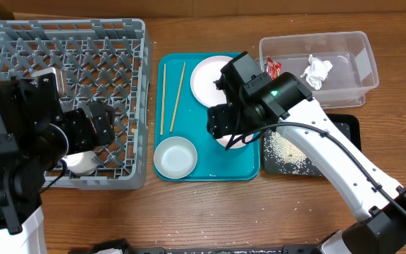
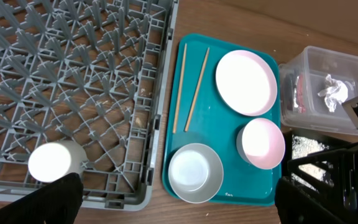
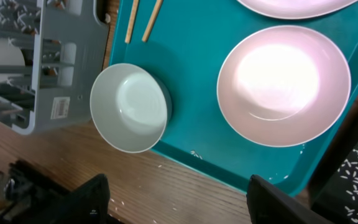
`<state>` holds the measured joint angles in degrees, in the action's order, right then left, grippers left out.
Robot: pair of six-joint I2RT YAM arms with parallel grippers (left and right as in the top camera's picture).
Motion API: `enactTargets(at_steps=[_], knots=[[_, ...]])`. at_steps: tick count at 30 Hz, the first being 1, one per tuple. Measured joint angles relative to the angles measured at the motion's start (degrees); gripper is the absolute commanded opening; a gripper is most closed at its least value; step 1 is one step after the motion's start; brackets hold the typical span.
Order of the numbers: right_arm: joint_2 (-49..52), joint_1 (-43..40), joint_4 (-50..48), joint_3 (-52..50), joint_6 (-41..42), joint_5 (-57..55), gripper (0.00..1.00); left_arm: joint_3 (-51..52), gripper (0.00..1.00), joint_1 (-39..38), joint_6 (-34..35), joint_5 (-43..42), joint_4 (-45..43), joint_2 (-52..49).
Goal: Sort waste into correct bins and load items into the dishwasher
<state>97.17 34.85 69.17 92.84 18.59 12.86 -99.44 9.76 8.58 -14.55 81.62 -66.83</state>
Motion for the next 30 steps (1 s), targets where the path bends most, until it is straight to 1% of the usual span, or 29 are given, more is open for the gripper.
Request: enactTargets(at_steps=[1,2,3,8,14,18,21,23,25,26,30], knots=[[0.0,0.0,-0.2,0.0,0.2,-0.3,0.87,0.0,1.00,0.0,0.0,0.0,0.0,-0.2],[0.0,0.0,-0.2,0.0,0.5,-0.3,0.99,0.0,1.00,0.0,0.0,0.0,0.1,-0.4],[0.0,0.0,-0.2,0.0,0.8,-0.6,1.00,0.0,1.00,0.0,0.0,0.0,0.1,-0.7],[0.0,0.0,-0.1,0.0,0.9,-0.6,1.00,0.0,1.00,0.0,0.0,0.0,0.1,-2.2],[0.0,0.0,1.0,0.0,0.9,2.0,1.00,0.0,1.00,0.0,0.0,0.0,0.2,-4.0],[0.0,-2.0,9.4,0.0,1.5,1.9,1.00,0.0,1.00,0.0,0.0,0.0,0.2,-5.5],[0.0,-6.9,16.9,0.3,3.0,1.6,1.00,0.0,1.00,0.0,0.0,0.0,0.2,-6.6],[-0.3,-12.1,20.6,0.6,2.8,1.0,1.00,0.0,1.00,0.0,0.0,0.0,0.2,-7.5],[-0.9,-15.7,19.5,0.7,1.2,0.6,1.00,0.0,1.00,0.0,0.0,0.0,0.2,-8.2],[-1.6,-17.5,17.4,0.7,-0.6,0.3,1.00,0.0,1.00,0.0,0.0,0.0,0.2,-8.6],[-5.5,-19.7,4.5,0.8,-8.9,-0.2,1.00,0.0,1.00,0.0,0.0,0.0,0.2,-10.5]])
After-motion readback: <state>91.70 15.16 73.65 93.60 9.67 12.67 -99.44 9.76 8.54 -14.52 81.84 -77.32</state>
